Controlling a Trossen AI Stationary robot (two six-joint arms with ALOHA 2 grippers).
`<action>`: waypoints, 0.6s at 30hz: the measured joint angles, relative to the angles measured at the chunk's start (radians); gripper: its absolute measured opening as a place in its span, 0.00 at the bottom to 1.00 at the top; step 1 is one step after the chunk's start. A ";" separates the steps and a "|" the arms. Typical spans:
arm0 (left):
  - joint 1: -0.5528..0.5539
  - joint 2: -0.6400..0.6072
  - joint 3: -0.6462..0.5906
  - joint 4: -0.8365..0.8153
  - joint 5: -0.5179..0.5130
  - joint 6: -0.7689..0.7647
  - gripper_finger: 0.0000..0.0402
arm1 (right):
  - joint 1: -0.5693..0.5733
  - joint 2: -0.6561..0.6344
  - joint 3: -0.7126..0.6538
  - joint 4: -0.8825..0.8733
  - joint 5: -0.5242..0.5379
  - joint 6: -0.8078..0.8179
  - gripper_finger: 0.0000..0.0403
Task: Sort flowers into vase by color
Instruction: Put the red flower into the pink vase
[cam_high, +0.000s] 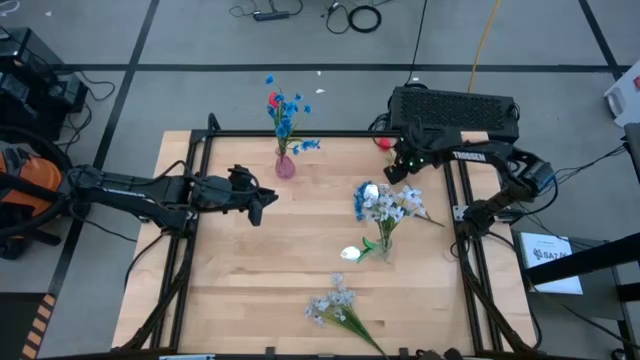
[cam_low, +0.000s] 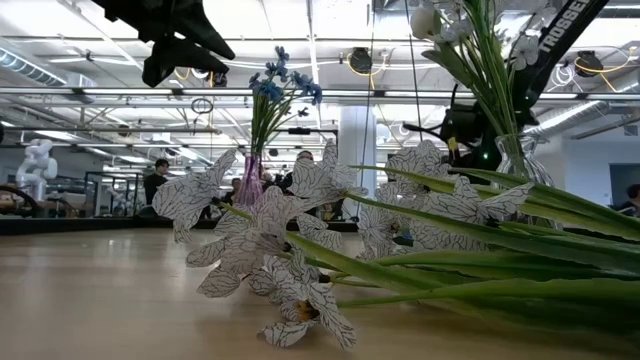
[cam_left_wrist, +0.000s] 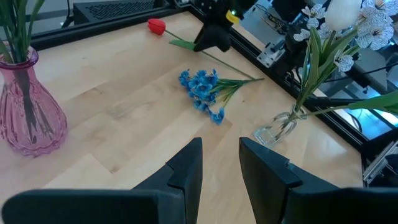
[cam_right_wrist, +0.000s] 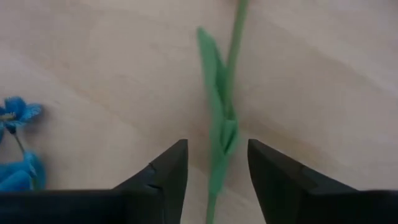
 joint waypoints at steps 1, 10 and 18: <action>0.000 0.000 0.000 0.000 0.000 0.000 0.28 | 0.007 0.001 -0.009 0.017 0.004 -0.003 0.36; 0.000 0.039 0.000 0.000 -0.016 0.001 0.28 | 0.030 -0.001 -0.053 0.072 0.046 -0.043 0.03; 0.000 0.116 -0.001 0.000 -0.014 0.002 0.28 | 0.029 -0.074 -0.029 0.080 0.029 -0.065 0.01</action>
